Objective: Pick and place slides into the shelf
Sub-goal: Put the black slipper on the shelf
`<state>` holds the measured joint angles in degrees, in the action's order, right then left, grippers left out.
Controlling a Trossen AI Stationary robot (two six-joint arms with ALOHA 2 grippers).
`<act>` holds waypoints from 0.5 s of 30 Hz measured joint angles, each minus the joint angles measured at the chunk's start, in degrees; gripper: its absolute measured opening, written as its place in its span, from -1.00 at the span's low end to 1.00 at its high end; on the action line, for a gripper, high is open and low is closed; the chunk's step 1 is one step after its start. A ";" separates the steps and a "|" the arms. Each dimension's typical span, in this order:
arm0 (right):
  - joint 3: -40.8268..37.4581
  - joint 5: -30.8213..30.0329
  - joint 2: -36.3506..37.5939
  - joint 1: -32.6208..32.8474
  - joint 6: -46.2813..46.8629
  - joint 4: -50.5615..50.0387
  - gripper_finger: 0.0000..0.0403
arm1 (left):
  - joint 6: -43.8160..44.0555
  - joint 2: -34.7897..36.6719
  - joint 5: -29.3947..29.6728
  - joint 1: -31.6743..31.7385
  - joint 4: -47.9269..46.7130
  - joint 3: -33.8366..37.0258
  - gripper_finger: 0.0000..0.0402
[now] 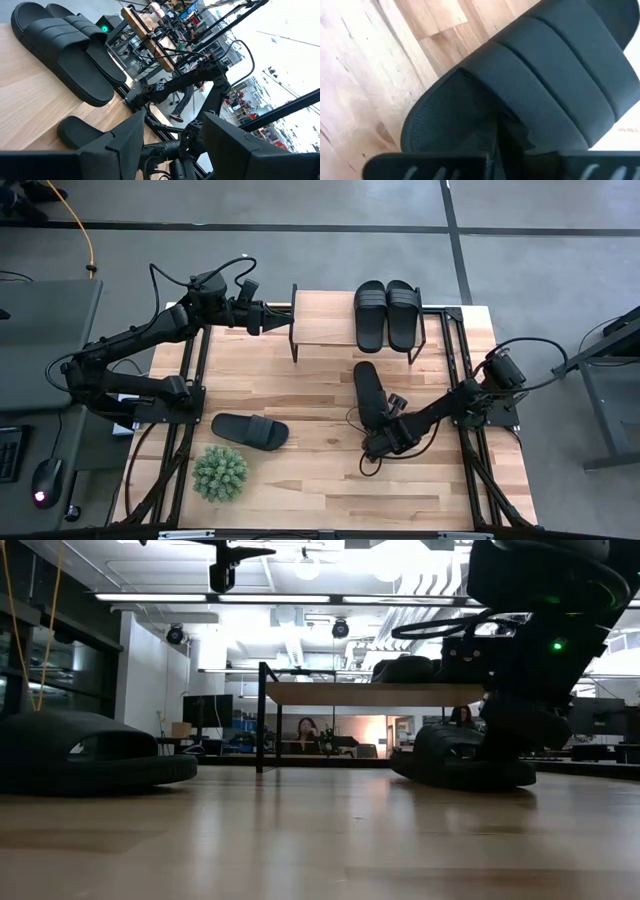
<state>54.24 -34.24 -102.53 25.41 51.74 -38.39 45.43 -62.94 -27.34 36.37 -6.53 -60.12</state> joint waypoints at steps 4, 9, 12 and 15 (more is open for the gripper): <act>1.33 0.30 -0.03 0.02 0.33 -0.14 -0.99 | -0.45 0.00 0.68 0.00 -0.02 0.01 -0.07; 4.92 -0.20 -0.01 0.04 -2.14 -1.38 -1.00 | -1.59 0.00 1.08 0.02 -0.06 0.02 -0.07; 7.27 -0.39 -0.01 0.04 -0.70 -6.24 -1.00 | -1.80 0.00 1.06 0.01 -0.06 0.02 -0.07; 9.02 -1.06 0.02 0.39 0.42 -8.77 -1.00 | -2.14 0.00 1.06 -0.01 -0.07 0.02 -0.07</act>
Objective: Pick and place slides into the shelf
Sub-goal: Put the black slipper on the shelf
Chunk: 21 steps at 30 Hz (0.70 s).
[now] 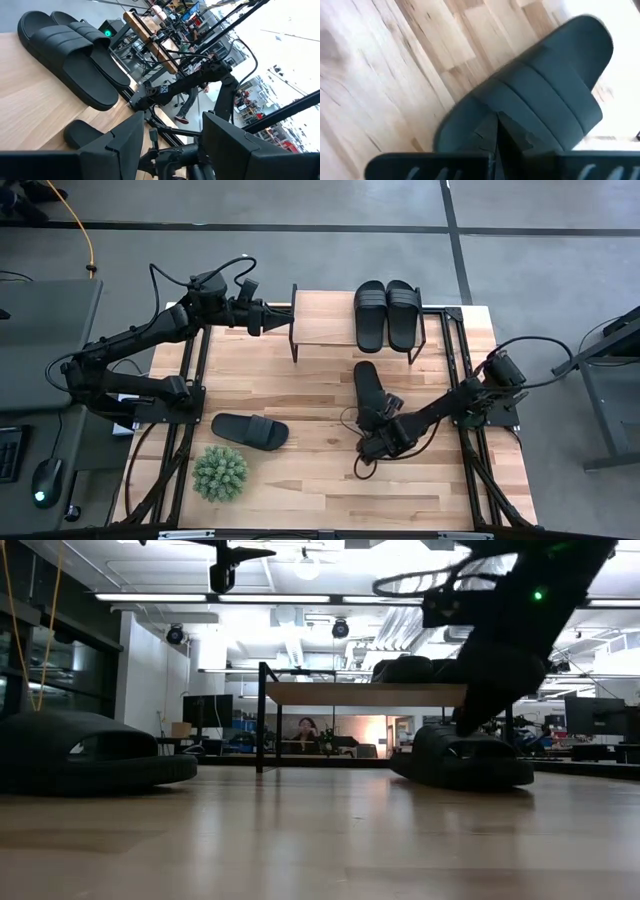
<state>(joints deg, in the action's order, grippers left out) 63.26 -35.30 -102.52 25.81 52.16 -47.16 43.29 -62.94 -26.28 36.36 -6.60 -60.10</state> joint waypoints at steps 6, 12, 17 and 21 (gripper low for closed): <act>3.14 -0.04 0.02 0.81 1.09 -0.99 -1.00 | -1.23 0.00 -0.08 0.02 -0.02 0.00 -0.07; 8.21 -0.85 0.04 1.26 1.86 -6.74 -1.00 | -1.70 0.00 -0.19 0.01 -0.99 0.00 -0.07; 10.19 -0.57 0.08 1.26 1.86 -8.69 -1.00 | -3.06 0.00 -0.21 0.00 -0.98 0.00 -0.07; 9.83 2.35 0.08 1.24 3.15 -8.03 -0.98 | -3.09 0.00 -0.34 0.02 -0.97 0.00 -0.07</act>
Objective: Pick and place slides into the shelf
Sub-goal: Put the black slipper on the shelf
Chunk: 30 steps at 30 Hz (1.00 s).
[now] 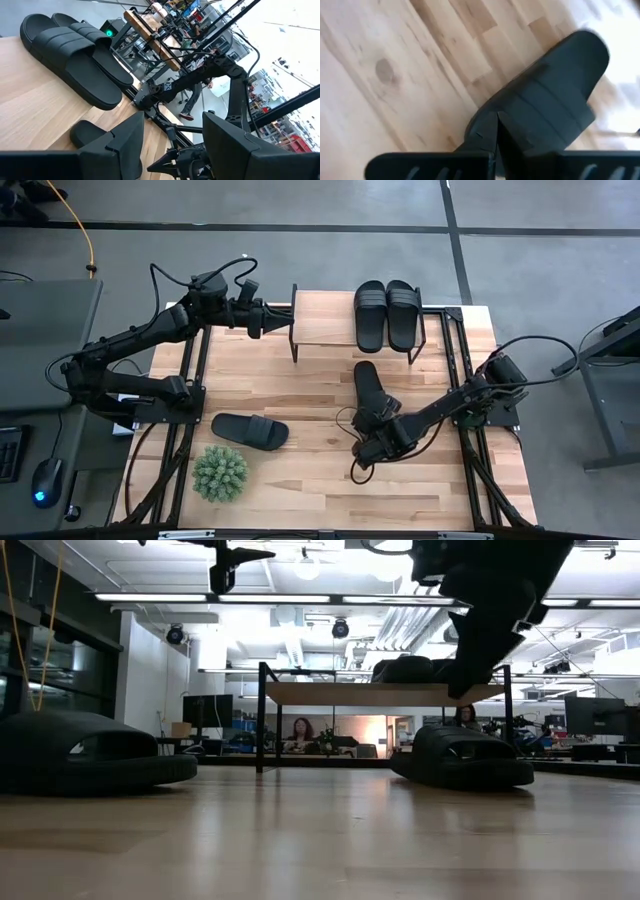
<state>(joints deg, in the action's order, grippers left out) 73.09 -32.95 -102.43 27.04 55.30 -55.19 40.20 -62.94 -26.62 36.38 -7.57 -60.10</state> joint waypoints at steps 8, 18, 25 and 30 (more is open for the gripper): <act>-0.03 1.34 0.00 0.12 1.15 1.02 -0.58 | -0.10 0.00 -4.00 -0.02 0.00 0.00 -0.07; -0.08 -4.40 0.00 -0.04 0.29 -5.40 -0.12 | -0.99 0.00 -5.94 0.00 -0.02 0.00 -0.07; -4.94 -0.15 -0.01 -0.84 6.36 -4.34 -0.01 | -0.97 0.00 -7.91 0.00 -0.04 0.00 -0.07; -6.15 0.71 -0.02 -0.80 7.27 -3.92 0.00 | -0.99 0.00 -9.37 0.00 -0.13 0.00 -0.07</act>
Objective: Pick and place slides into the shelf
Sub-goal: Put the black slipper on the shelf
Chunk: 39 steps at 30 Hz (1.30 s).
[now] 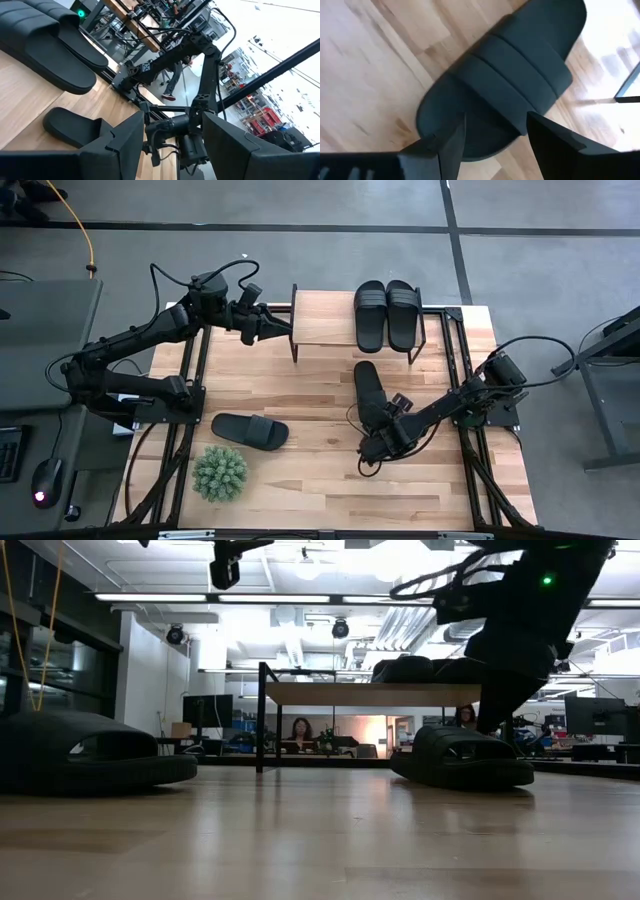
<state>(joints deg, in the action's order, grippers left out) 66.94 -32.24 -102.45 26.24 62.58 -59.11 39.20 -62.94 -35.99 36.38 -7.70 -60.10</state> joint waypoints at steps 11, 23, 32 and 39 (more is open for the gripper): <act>-2.96 0.74 0.00 -1.56 0.26 0.20 0.00 | -0.20 0.00 -0.50 -0.01 0.01 0.00 -0.07; -6.21 0.53 0.07 -5.69 -5.43 7.40 0.00 | -0.27 0.00 -1.98 0.00 -1.89 0.00 -0.07; -6.72 -2.98 0.02 -7.48 -2.57 7.72 -0.03 | -0.40 0.00 -1.98 -0.01 -3.26 0.00 -0.07; -6.72 -4.11 0.00 -7.95 -2.59 8.62 -0.29 | -0.40 0.00 -1.98 -0.02 -3.24 0.00 -0.07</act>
<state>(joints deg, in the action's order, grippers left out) 60.23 -36.36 -102.45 18.29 59.99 -50.49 38.81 -62.94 -37.98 36.36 -10.94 -60.10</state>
